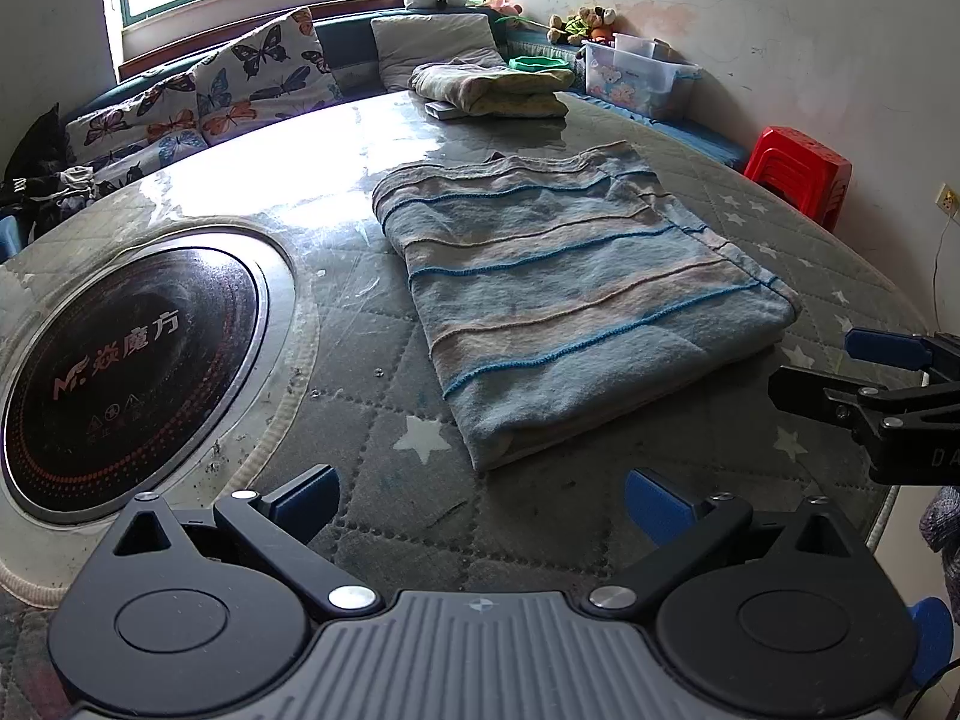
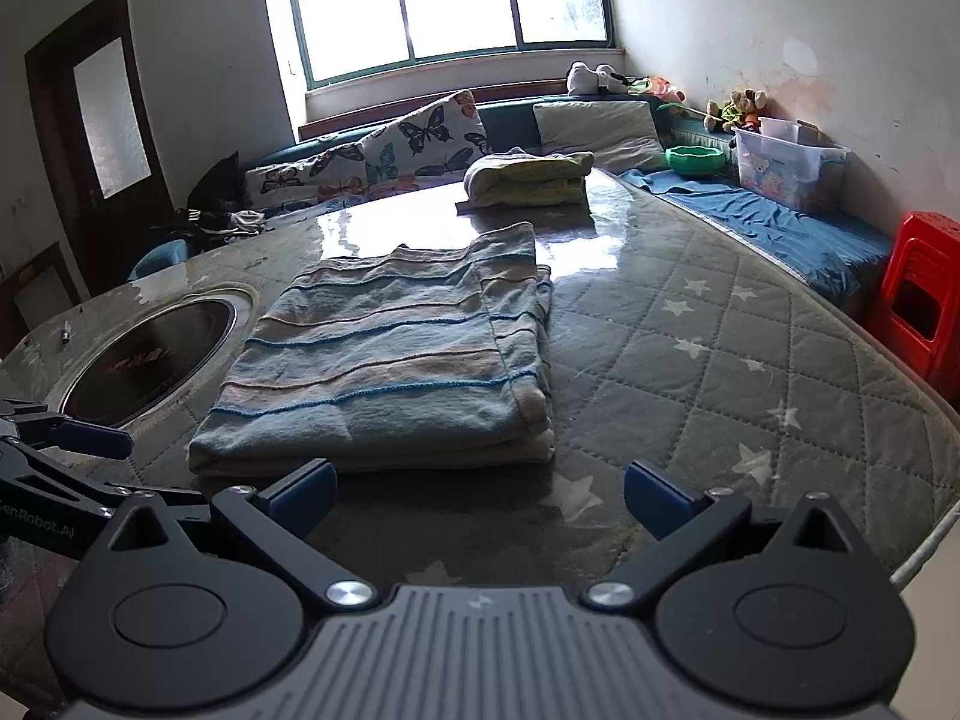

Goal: Fold clothes

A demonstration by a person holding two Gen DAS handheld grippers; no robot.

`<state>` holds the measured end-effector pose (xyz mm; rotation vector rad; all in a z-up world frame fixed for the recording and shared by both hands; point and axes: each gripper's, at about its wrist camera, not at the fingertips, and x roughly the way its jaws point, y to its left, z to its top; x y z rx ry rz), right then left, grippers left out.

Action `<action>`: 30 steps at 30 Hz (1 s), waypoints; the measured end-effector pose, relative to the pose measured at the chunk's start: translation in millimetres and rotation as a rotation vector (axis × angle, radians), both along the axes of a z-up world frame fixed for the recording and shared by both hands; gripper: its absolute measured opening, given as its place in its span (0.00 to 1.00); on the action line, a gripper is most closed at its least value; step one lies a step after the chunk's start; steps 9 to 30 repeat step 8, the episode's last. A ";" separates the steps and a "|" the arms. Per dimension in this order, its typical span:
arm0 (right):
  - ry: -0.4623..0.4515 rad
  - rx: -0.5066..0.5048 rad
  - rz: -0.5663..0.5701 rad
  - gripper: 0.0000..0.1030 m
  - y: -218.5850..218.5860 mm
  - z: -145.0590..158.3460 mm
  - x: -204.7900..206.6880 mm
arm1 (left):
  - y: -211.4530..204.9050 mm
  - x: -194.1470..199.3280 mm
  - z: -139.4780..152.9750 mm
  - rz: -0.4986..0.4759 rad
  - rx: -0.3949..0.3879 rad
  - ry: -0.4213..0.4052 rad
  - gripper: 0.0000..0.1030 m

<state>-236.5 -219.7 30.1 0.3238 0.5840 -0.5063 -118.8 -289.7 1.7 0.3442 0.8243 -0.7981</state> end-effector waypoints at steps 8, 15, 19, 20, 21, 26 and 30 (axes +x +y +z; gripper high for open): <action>0.020 -0.006 0.004 1.00 -0.4 -1.0 2.6 | -0.8 0.6 -0.7 -0.005 -0.004 0.007 1.00; 0.020 -0.006 0.004 1.00 -0.4 -1.0 2.6 | -0.8 0.6 -0.7 -0.005 -0.004 0.007 1.00; 0.020 -0.006 0.004 1.00 -0.4 -1.0 2.6 | -0.8 0.6 -0.7 -0.005 -0.004 0.007 1.00; 0.020 -0.006 0.004 1.00 -0.4 -1.0 2.6 | -0.8 0.6 -0.7 -0.005 -0.004 0.007 1.00; 0.020 -0.006 0.004 1.00 -0.4 -1.0 2.6 | -0.8 0.6 -0.7 -0.005 -0.004 0.007 1.00; 0.020 -0.006 0.004 1.00 -0.4 -1.0 2.6 | -0.8 0.6 -0.7 -0.005 -0.004 0.007 1.00; 0.020 -0.006 0.004 1.00 -0.4 -1.0 2.6 | -0.8 0.6 -0.7 -0.005 -0.004 0.007 1.00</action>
